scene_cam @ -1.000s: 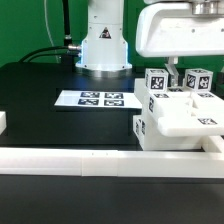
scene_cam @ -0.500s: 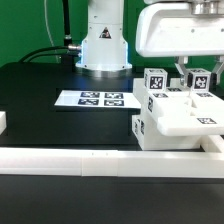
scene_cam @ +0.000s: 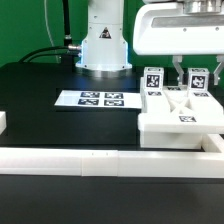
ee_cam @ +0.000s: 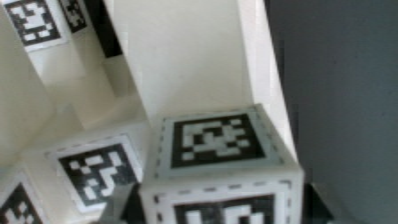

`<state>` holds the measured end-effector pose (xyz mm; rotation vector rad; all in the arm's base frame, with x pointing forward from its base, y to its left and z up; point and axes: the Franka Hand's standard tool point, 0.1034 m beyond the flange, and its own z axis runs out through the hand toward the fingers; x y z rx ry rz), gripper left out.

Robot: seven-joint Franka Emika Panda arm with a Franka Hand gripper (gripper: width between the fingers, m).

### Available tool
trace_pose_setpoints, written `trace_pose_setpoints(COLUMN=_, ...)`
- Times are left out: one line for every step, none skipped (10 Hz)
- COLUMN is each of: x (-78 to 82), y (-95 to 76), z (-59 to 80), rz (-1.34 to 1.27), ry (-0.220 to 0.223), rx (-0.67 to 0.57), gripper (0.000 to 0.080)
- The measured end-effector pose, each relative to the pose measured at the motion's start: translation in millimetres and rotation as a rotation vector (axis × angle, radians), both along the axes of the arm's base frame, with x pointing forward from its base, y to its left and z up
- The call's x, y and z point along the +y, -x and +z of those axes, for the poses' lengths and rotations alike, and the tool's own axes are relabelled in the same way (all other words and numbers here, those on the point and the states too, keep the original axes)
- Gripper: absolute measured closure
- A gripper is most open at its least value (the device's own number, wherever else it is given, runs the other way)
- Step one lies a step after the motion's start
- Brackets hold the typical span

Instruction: Assemble chair

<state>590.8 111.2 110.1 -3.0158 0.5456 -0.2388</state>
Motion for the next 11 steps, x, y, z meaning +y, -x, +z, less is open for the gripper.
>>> trace_pose_setpoints(x=0.1, y=0.0, z=-0.4, rz=-0.002, ry=-0.001, rx=0.0, gripper=0.0457)
trace_pose_setpoints(x=0.2, y=0.1, z=-0.4, rz=-0.001, ry=-0.001, rx=0.0, gripper=0.0319)
trace_pose_setpoints(x=0.0, y=0.0, z=-0.3, rz=-0.001, ry=-0.001, rx=0.0, gripper=0.0202)
trace_pose_setpoints(x=-0.2, y=-0.5, z=1.6, rz=0.0, ry=-0.002, rx=-0.001, gripper=0.0202)
trace_pose_setpoints(x=-0.9, y=-1.7, z=6.5, rz=0.0, ry=-0.005, rx=-0.002, gripper=0.016)
trace_pose_setpoints(x=-2.6, y=-4.0, z=14.8, rz=0.006, ry=-0.008, rx=0.006, gripper=0.016)
trace_pose_setpoints(x=-3.4, y=-7.4, z=21.3, rz=0.011, ry=-0.011, rx=0.005, gripper=0.0152)
trace_pose_setpoints(x=-3.0, y=-6.5, z=17.7, rz=0.012, ry=-0.008, rx=0.004, gripper=0.0152)
trace_pose_setpoints(x=-3.1, y=-6.0, z=16.7, rz=0.012, ry=-0.008, rx=0.006, gripper=0.015)
trace_pose_setpoints(x=-3.3, y=-6.0, z=16.7, rz=0.012, ry=-0.008, rx=0.006, gripper=0.015)
trace_pose_setpoints(x=-3.3, y=-6.0, z=16.6, rz=0.012, ry=-0.008, rx=0.006, gripper=0.015)
